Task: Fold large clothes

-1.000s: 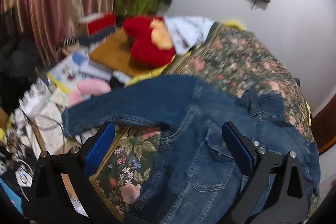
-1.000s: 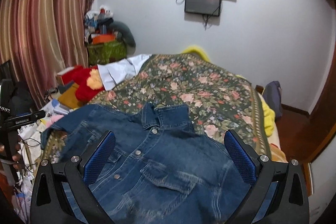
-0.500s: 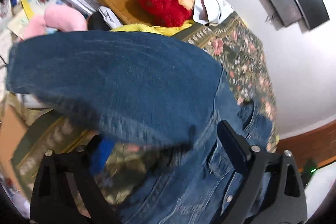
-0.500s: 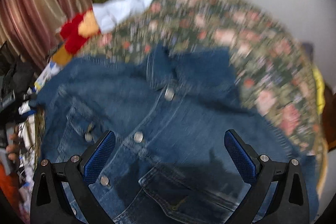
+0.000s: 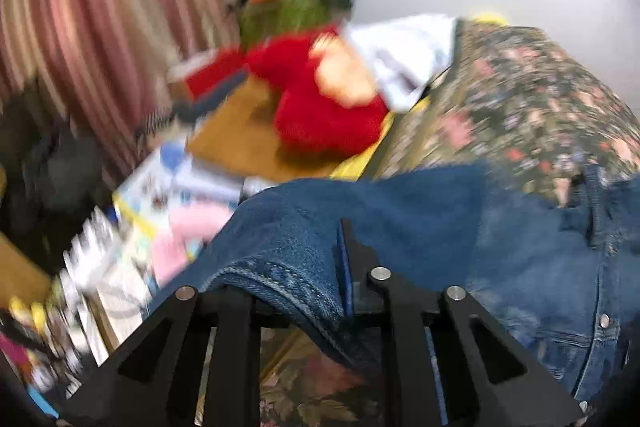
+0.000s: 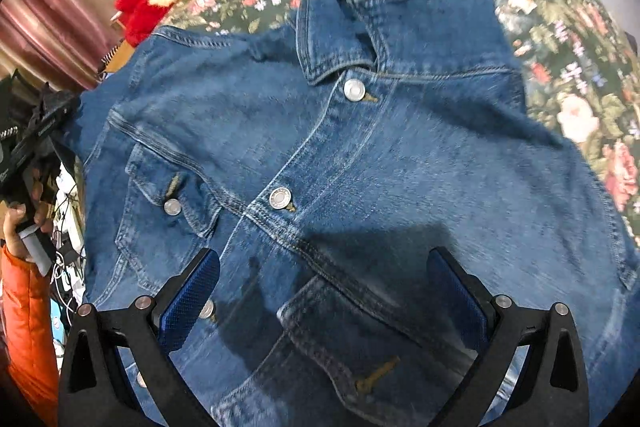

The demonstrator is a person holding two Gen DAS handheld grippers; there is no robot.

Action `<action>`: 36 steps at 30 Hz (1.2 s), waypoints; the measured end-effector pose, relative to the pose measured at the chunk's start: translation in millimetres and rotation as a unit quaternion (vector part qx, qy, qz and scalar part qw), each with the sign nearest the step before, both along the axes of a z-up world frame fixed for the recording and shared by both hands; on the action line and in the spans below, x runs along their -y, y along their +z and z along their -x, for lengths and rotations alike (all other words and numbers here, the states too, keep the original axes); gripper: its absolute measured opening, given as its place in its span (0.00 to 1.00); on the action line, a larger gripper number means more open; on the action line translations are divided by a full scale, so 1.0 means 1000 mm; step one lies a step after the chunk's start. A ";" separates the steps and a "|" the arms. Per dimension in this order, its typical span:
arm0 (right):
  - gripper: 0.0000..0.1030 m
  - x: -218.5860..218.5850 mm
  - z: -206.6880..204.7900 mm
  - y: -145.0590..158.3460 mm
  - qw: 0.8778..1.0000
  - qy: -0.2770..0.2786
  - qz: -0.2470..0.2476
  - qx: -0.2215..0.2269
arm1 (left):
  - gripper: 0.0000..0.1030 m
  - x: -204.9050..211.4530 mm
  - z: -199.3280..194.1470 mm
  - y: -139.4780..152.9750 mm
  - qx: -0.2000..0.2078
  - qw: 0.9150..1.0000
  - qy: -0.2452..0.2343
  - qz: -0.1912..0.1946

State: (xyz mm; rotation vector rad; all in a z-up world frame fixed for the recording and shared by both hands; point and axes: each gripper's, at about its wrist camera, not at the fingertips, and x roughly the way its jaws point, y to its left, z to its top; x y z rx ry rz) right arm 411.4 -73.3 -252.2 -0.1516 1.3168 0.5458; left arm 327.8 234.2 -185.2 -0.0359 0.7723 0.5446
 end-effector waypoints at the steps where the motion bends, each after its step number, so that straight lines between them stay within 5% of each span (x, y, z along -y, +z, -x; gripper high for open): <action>1: 1.00 0.003 0.004 0.007 1.000 -0.001 -0.001 0.008 | 0.13 0.011 -0.001 0.007 0.006 1.000 -0.013 -0.022; 3: 1.00 0.011 0.010 0.020 1.000 -0.005 -0.004 0.017 | 0.13 0.049 0.000 0.023 0.025 0.996 -0.063 -0.059; 5: 1.00 0.021 0.014 0.036 1.000 -0.009 -0.011 0.025 | 0.13 0.074 -0.007 0.022 0.026 0.993 -0.105 -0.040; 8: 1.00 0.036 0.025 0.058 0.999 -0.020 -0.023 0.039 | 0.20 0.101 -0.019 0.001 -0.012 0.991 -0.133 0.025; 10: 1.00 0.046 0.035 0.075 0.998 -0.029 -0.034 0.050 | 0.47 0.104 -0.026 -0.022 -0.050 0.986 -0.136 0.079; 12: 1.00 0.058 0.044 0.089 0.997 -0.035 -0.042 0.058 | 0.55 0.103 -0.025 -0.042 -0.075 0.981 -0.128 0.126; 17: 1.00 0.085 0.071 0.114 0.995 -0.043 -0.050 0.080 | 0.72 0.108 0.012 -0.052 -0.090 0.971 -0.131 0.178; 20: 1.00 0.098 0.082 0.122 0.993 -0.050 -0.042 0.099 | 0.78 0.097 0.045 -0.045 -0.078 0.958 -0.132 0.241; 25: 1.00 0.107 0.093 0.130 0.991 -0.057 -0.047 0.113 | 0.82 0.035 0.088 -0.039 -0.011 0.937 -0.059 0.344; 31: 1.00 0.091 0.097 0.129 0.991 -0.040 -0.038 0.125 | 0.82 -0.054 0.108 -0.069 0.039 0.881 0.060 0.468; 33: 1.00 0.085 0.098 0.127 0.991 -0.034 -0.038 0.126 | 0.82 -0.070 0.107 -0.081 0.038 0.875 0.088 0.475; 36: 1.00 0.076 0.099 0.122 0.992 -0.023 -0.043 0.120 | 0.76 -0.084 0.100 -0.091 0.032 0.879 0.112 0.463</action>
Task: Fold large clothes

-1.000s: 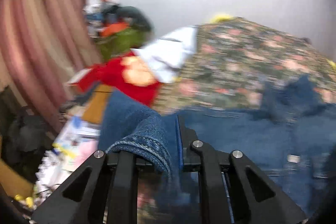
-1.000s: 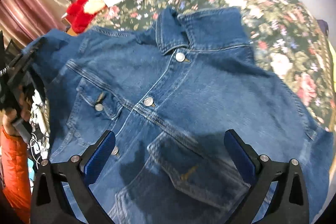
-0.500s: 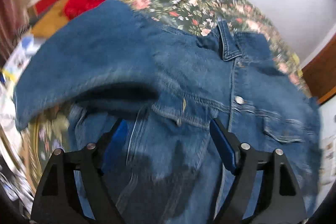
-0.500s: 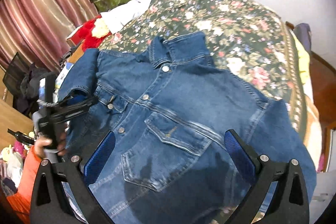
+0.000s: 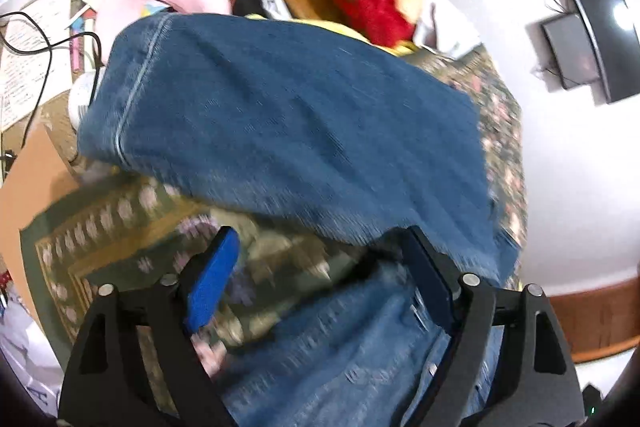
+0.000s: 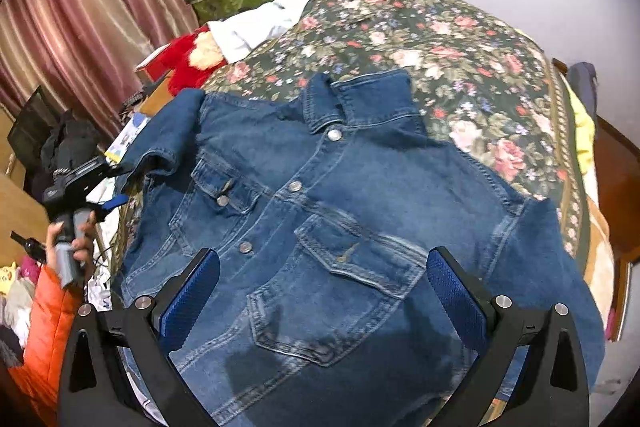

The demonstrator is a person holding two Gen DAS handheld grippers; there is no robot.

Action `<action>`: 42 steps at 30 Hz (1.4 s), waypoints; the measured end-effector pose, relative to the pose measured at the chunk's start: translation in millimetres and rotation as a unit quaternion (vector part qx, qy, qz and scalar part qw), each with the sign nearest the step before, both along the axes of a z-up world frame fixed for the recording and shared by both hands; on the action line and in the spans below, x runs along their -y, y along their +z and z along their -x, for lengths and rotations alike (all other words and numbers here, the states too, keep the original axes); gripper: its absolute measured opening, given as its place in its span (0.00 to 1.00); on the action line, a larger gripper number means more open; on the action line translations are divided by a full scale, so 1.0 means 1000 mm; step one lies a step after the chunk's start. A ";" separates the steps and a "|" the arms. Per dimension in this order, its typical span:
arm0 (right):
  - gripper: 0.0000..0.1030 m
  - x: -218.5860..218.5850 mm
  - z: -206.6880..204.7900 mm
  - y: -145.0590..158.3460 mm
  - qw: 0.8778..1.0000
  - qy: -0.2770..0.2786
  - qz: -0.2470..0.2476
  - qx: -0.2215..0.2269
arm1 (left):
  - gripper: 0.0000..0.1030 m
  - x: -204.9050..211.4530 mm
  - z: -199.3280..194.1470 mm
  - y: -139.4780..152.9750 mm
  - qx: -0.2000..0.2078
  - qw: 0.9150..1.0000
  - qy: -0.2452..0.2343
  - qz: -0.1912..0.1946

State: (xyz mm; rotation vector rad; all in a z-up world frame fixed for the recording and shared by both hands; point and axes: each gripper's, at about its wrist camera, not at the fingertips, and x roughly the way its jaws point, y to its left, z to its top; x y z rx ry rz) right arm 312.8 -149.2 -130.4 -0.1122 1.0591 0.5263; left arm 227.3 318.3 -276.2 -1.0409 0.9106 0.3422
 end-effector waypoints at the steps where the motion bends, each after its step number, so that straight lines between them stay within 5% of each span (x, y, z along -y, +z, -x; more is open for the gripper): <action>1: 1.00 -0.004 0.000 -0.003 1.000 0.004 0.003 -0.001 | 0.65 -0.002 -0.003 -0.001 -0.006 1.000 0.004 -0.008; 4: 1.00 -0.011 0.000 -0.012 1.000 0.011 0.021 0.001 | 0.38 -0.001 -0.017 0.003 -0.035 0.997 0.006 -0.070; 7: 1.00 -0.014 -0.004 -0.025 0.999 0.014 0.040 -0.002 | 0.16 0.018 -0.035 0.025 -0.056 0.981 -0.020 -0.186; 10: 1.00 -0.011 -0.010 -0.035 0.999 0.006 0.046 -0.010 | 0.12 0.046 -0.052 0.064 -0.056 0.947 -0.050 -0.312; 16: 1.00 0.003 -0.021 -0.036 0.999 -0.024 0.022 -0.025 | 0.11 0.121 -0.069 0.153 0.027 0.875 -0.106 -0.471; 18: 1.00 0.009 -0.020 -0.030 0.999 -0.032 0.012 -0.020 | 0.11 0.159 -0.076 0.181 0.071 0.848 -0.138 -0.507; 21: 1.00 0.022 -0.015 -0.017 0.999 -0.044 0.000 -0.003 | 0.11 0.212 -0.087 0.198 0.118 0.824 -0.202 -0.516; 25: 1.00 0.043 -0.005 -0.001 0.998 -0.061 -0.008 0.016 | 0.11 0.280 -0.098 0.179 0.135 0.805 -0.303 -0.492; 27: 1.00 0.053 0.000 0.003 0.997 -0.068 -0.011 0.022 | 0.11 0.307 -0.104 0.156 0.126 0.801 -0.351 -0.469; 31: 1.00 0.075 0.009 0.008 0.996 -0.086 -0.011 0.022 | 0.12 0.343 -0.118 0.079 0.045 0.811 -0.456 -0.364; 34: 1.00 0.087 0.013 0.007 0.995 -0.097 -0.013 0.011 | 0.14 0.348 -0.112 0.045 0.003 0.814 -0.485 -0.319; 36: 1.00 0.090 0.014 0.007 0.995 -0.099 -0.013 0.008 | 0.19 0.345 -0.100 0.043 0.002 0.818 -0.491 -0.301; 38: 1.00 0.088 0.013 0.005 0.995 -0.098 -0.010 0.005 | 0.32 0.335 -0.086 0.055 0.016 0.820 -0.484 -0.305; 40: 1.00 0.081 0.010 0.003 0.995 -0.095 -0.008 0.002 | 0.60 0.319 -0.070 0.072 0.038 0.828 -0.463 -0.314; 42: 1.00 0.070 0.004 0.001 0.996 -0.088 -0.010 -0.001 | 0.67 0.293 -0.058 0.089 0.060 0.839 -0.435 -0.321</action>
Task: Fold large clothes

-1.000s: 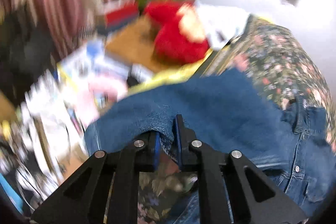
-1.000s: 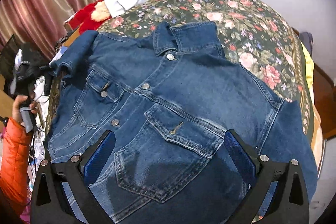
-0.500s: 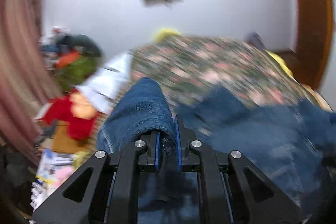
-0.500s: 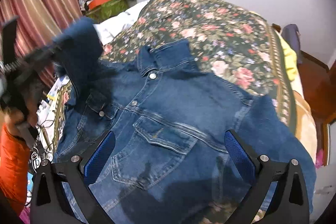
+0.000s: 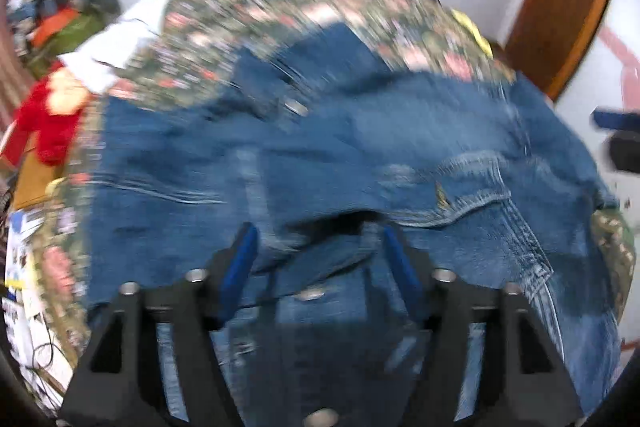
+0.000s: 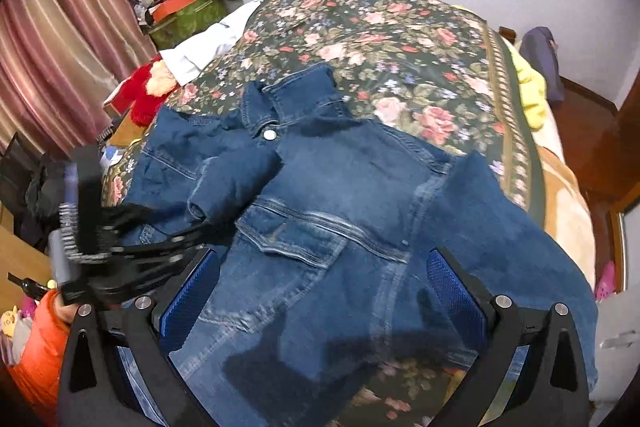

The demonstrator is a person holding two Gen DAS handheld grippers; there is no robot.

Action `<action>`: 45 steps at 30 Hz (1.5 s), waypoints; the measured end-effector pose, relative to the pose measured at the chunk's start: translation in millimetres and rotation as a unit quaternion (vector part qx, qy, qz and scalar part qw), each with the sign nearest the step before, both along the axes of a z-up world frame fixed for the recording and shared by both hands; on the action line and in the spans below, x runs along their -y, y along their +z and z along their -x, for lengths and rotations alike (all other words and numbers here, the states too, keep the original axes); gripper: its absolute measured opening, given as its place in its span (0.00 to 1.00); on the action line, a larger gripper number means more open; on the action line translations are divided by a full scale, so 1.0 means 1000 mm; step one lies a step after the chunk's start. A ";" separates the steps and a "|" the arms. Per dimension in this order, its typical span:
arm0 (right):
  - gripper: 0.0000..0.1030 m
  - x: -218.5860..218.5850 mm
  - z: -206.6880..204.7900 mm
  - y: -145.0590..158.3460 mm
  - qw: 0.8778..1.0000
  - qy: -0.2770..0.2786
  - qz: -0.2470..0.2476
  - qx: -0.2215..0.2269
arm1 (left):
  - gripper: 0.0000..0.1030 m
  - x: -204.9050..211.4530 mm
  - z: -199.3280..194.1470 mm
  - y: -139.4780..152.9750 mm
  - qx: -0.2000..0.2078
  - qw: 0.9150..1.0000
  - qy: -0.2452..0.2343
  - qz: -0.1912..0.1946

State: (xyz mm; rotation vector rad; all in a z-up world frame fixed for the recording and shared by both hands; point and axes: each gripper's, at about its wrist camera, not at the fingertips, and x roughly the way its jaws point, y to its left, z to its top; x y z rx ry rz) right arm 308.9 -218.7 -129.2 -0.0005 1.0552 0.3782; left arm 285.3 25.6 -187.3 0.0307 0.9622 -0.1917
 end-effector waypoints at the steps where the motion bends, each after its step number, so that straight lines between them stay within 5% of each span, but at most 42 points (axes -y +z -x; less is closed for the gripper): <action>1: 1.00 -0.006 -0.003 -0.002 1.000 0.004 0.000 -0.002 | 0.68 -0.016 0.007 0.007 0.010 1.000 0.012 0.003; 9: 1.00 -0.100 -0.026 -0.023 0.996 0.084 0.029 -0.017 | 0.71 -0.108 0.021 0.001 0.019 0.990 0.111 -0.083; 17: 1.00 -0.213 -0.051 -0.071 0.977 0.180 0.110 -0.041 | 0.71 -0.152 0.007 -0.055 -0.034 0.985 0.159 -0.059; 21: 1.00 -0.250 -0.056 -0.123 0.951 0.249 0.143 -0.114 | 0.72 -0.163 0.006 -0.085 -0.063 0.980 0.188 -0.003; 24: 1.00 -0.256 -0.058 -0.158 0.938 0.251 0.208 -0.118 | 0.80 -0.153 0.008 -0.089 -0.047 0.982 0.181 -0.017; 28: 1.00 -0.258 -0.055 -0.162 0.941 0.246 0.215 -0.092 | 0.87 -0.145 0.009 -0.095 -0.032 0.983 0.179 -0.033; 31: 0.92 -0.257 -0.056 -0.159 0.946 0.233 0.209 -0.081 | 0.89 -0.139 0.012 -0.099 -0.027 0.981 0.185 -0.048; 34: 0.69 -0.250 -0.060 -0.148 0.956 0.211 0.191 -0.067 | 0.91 -0.132 0.012 -0.104 -0.029 0.981 0.179 -0.065; 36: 0.35 -0.245 -0.064 -0.141 0.962 0.205 0.166 -0.068 | 0.91 -0.129 0.011 -0.105 -0.033 0.981 0.175 -0.075; 38: 0.23 -0.236 -0.070 -0.132 0.972 0.186 0.112 -0.087 | 0.91 -0.130 0.011 -0.105 -0.039 0.981 0.175 -0.076; 45: 0.19 -0.179 -0.084 -0.079 0.993 0.099 0.028 -0.050 | 0.94 -0.126 0.008 -0.109 -0.050 0.980 0.166 -0.100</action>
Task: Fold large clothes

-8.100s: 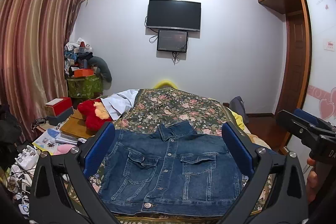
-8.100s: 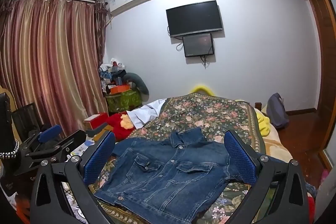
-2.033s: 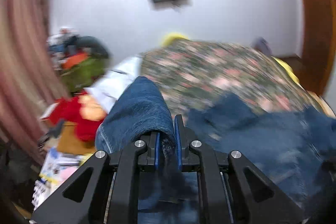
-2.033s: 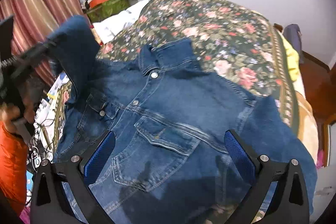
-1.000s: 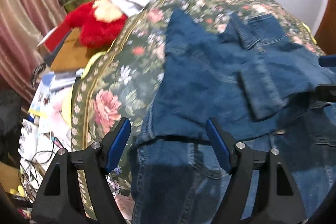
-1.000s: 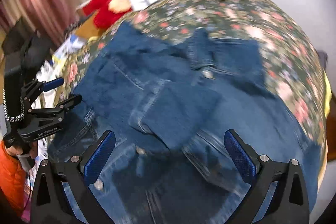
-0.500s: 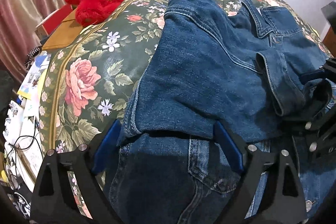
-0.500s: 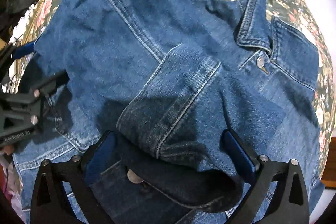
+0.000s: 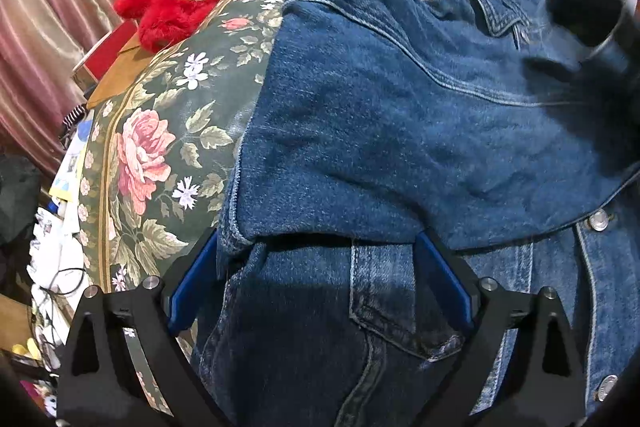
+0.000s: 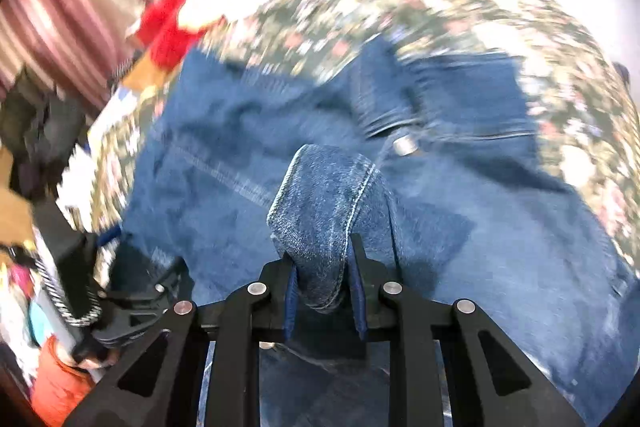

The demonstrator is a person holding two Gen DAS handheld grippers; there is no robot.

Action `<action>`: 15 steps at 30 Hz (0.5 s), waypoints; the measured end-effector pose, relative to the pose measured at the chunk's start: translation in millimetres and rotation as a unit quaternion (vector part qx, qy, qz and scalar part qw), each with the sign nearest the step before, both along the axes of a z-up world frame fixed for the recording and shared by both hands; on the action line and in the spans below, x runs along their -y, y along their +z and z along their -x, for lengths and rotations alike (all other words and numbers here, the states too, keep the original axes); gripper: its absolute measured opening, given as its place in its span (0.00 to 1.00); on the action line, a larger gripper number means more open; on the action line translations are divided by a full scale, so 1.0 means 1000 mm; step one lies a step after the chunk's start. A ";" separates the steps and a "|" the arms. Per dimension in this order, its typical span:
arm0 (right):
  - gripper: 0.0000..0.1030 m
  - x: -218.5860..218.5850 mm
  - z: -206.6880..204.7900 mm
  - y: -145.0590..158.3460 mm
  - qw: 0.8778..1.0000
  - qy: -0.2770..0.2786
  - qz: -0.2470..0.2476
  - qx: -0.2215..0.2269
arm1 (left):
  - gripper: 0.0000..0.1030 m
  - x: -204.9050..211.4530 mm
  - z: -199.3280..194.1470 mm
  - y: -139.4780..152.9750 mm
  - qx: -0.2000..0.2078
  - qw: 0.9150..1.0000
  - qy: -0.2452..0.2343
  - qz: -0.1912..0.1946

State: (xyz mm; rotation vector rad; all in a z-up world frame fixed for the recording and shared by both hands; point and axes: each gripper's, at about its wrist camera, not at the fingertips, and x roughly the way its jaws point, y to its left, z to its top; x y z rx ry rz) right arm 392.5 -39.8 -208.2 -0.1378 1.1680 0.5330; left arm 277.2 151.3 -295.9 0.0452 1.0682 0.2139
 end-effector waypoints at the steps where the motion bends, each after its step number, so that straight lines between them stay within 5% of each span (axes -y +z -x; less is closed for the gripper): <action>1: 0.19 0.009 0.001 0.008 1.000 -0.011 -0.007 0.006 | 0.94 0.001 -0.001 -0.001 -0.002 1.000 -0.001 -0.004; 7: 0.17 0.085 0.013 0.046 0.997 -0.057 -0.002 0.052 | 0.95 0.003 -0.004 -0.004 -0.016 1.000 0.000 -0.020; 15: 0.16 0.169 0.040 0.030 0.993 -0.112 0.029 0.038 | 0.95 0.006 -0.008 -0.004 -0.038 0.999 -0.001 -0.028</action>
